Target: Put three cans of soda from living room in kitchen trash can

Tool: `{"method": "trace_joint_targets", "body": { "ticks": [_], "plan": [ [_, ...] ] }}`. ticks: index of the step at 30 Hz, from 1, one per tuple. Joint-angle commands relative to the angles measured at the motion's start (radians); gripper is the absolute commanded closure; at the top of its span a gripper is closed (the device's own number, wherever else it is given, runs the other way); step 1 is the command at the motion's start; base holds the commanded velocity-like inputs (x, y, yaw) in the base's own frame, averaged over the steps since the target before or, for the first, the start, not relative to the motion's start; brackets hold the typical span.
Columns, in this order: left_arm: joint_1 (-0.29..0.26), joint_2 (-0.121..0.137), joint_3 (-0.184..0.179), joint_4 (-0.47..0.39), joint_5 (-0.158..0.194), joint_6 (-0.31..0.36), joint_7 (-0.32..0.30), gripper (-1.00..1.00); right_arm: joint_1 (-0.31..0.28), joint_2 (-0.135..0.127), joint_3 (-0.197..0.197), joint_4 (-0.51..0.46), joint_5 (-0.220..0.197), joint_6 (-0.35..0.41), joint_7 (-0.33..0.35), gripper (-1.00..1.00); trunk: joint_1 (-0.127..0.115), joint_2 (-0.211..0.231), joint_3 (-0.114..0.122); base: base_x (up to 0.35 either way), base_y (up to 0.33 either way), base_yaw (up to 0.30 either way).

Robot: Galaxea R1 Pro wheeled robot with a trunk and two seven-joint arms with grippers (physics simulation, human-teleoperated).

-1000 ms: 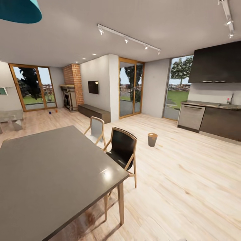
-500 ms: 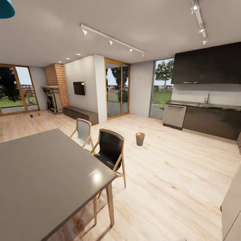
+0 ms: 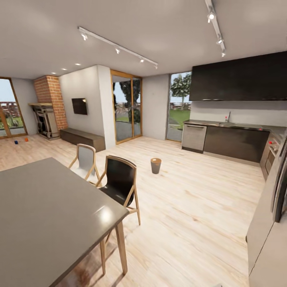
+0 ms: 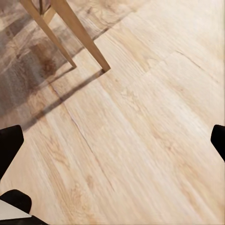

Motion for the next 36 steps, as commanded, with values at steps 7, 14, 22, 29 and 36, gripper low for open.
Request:
{"method": "trace_joint_targets", "body": {
  "ticks": [7, 14, 22, 29, 36],
  "plan": [
    [0.0, 0.0, -0.001, 0.0, 0.0, 0.001, 0.0, -1.0, 0.0, 0.0, 0.001, 0.0, 0.001, 0.0, -0.001, -1.0, 0.0, 0.0, 0.0, 0.238, 0.174, -0.021],
    [0.0, 0.0, 0.0, 0.0, 0.0, 0.0, 0.0, -1.0, 0.0, 0.0, 0.001, 0.0, 0.001, 0.0, -0.001, -1.0, 0.0, 0.0, 0.0, 0.074, 0.048, -0.141],
    [0.0, 0.0, 0.0, 0.0, 0.0, 0.0, 0.0, -1.0, 0.0, 0.0, 0.001, 0.001, 0.001, 0.0, 0.0, -1.0, 0.0, 0.0, 0.003, 0.009, 0.006, -0.245],
    [0.0, 0.0, 0.001, 0.0, 0.0, 0.0, 0.0, -1.0, 0.0, 0.0, 0.001, 0.001, 0.001, 0.0, 0.001, -1.0, 0.0, 0.0, 0.006, 0.001, 0.001, -0.258],
    [0.0, 0.0, 0.001, 0.0, 0.0, 0.0, 0.0, -1.0, 0.0, 0.0, 0.001, 0.002, 0.001, 0.0, 0.001, -1.0, 0.0, 0.0, 0.01, 0.0, 0.0, -0.26]
  ]
}}
